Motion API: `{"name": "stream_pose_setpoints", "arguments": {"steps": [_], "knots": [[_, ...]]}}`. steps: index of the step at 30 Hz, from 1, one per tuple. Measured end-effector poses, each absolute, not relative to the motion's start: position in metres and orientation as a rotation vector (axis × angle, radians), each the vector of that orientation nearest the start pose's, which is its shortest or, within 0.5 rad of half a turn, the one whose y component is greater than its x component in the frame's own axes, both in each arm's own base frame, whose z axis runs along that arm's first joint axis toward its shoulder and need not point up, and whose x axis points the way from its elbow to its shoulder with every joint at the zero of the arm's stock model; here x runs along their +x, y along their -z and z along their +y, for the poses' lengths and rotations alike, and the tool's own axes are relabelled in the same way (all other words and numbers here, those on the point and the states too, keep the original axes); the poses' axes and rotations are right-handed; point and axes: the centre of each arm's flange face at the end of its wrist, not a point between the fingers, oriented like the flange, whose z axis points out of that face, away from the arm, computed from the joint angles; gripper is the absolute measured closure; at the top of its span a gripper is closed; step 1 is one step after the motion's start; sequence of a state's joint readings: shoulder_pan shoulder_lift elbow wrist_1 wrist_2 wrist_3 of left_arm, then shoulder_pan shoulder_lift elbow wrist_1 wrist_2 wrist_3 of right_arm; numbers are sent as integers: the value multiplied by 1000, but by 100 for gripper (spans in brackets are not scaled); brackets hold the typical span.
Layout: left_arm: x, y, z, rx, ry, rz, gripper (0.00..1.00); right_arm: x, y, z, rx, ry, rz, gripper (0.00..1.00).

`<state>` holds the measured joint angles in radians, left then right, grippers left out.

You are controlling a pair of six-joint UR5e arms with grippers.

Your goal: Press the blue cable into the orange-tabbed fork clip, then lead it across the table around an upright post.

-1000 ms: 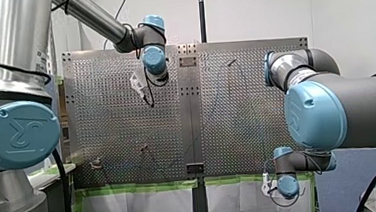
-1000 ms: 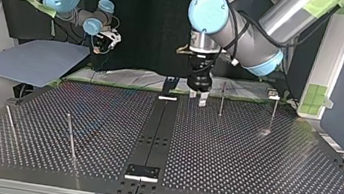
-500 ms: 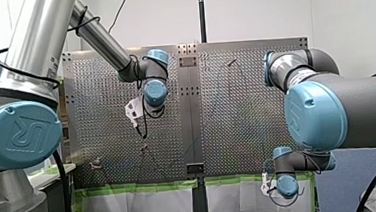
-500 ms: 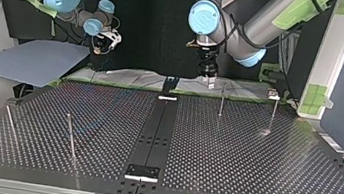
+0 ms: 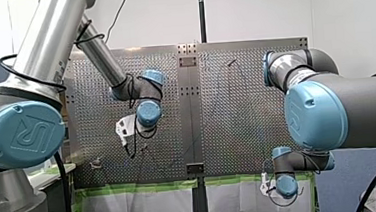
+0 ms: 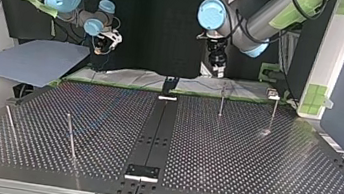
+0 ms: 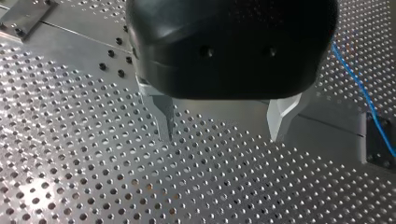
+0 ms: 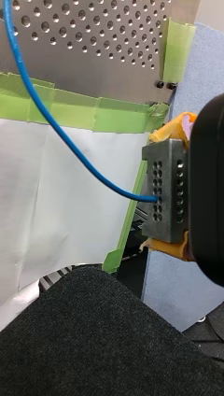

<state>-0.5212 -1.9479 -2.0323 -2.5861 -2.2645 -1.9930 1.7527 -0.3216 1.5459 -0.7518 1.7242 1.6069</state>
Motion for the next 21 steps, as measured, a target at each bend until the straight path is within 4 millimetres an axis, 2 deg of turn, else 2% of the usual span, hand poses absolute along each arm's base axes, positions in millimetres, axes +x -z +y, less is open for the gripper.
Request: {"name": "stream_pose_setpoints", "arguments": {"steps": [8,15,21], "knots": [[357,-126,-277,-362,51,1768,0,221,206,-548,1579,-934,-1500,100],[342,-84,-262,-331,60,1835,0,222,205,-548,1579,-935,-1499,100],[332,-51,-242,-310,37,1895,0,222,205,-548,1578,-936,-1498,100]]}}
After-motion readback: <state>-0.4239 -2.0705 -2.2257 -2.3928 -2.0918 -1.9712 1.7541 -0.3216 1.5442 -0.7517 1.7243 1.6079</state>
